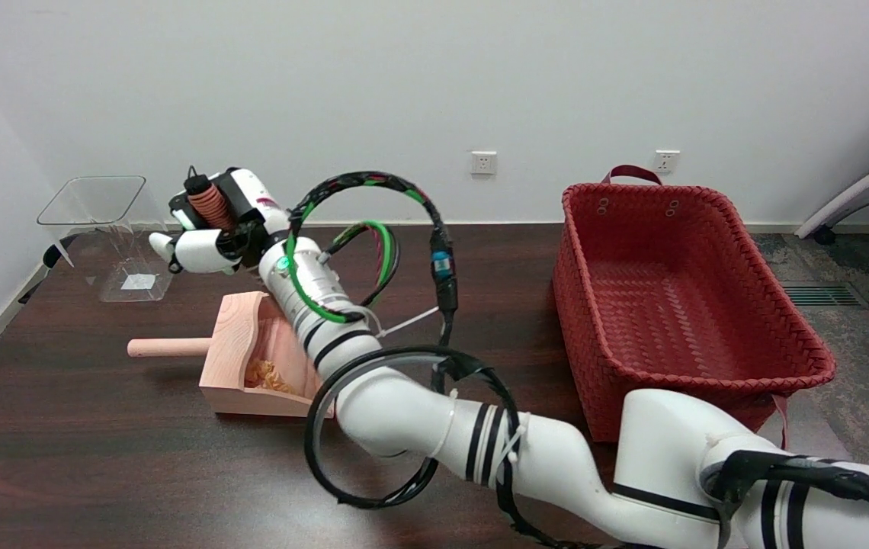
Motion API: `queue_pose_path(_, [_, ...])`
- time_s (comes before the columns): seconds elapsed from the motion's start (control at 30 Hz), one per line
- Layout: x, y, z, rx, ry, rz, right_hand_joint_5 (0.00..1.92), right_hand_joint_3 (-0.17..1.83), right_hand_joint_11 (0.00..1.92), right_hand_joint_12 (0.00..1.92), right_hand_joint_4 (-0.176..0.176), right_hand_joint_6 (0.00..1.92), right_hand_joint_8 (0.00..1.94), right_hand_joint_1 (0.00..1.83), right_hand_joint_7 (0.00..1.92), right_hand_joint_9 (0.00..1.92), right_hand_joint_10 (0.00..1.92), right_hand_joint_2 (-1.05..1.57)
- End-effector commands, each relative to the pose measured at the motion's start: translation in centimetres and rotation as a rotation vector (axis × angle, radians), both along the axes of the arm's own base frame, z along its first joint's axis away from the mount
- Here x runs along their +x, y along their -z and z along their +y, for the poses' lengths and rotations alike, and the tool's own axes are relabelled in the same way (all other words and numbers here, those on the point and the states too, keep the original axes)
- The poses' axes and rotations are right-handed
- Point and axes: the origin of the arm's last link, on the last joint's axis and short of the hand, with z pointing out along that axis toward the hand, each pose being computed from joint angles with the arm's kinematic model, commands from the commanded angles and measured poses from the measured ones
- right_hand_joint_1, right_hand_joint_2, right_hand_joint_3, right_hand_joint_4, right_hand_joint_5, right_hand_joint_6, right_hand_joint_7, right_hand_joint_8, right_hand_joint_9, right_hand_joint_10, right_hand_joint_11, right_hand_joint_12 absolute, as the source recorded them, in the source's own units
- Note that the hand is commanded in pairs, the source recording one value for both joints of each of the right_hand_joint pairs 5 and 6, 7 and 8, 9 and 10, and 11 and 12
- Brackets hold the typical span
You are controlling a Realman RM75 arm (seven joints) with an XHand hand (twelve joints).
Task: Sweep th paper balls into the dustpan.
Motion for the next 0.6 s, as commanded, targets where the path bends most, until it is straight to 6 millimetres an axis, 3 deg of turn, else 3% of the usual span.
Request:
queue_pose_path(0.03, [3.5,-6.7,-0.5,-0.085,-0.198,0.326,1.92,0.49,1.92,1.92,0.000,1.92,1.92,1.37,1.92,1.92,1.92,1.18])
queue_pose_path(0.6, [10.0,-15.5,-0.2,-0.173,-0.326,0.260,1.92,0.45,1.92,1.92,0.000,1.92,1.92,1.37,1.92,1.92,1.92,1.21])
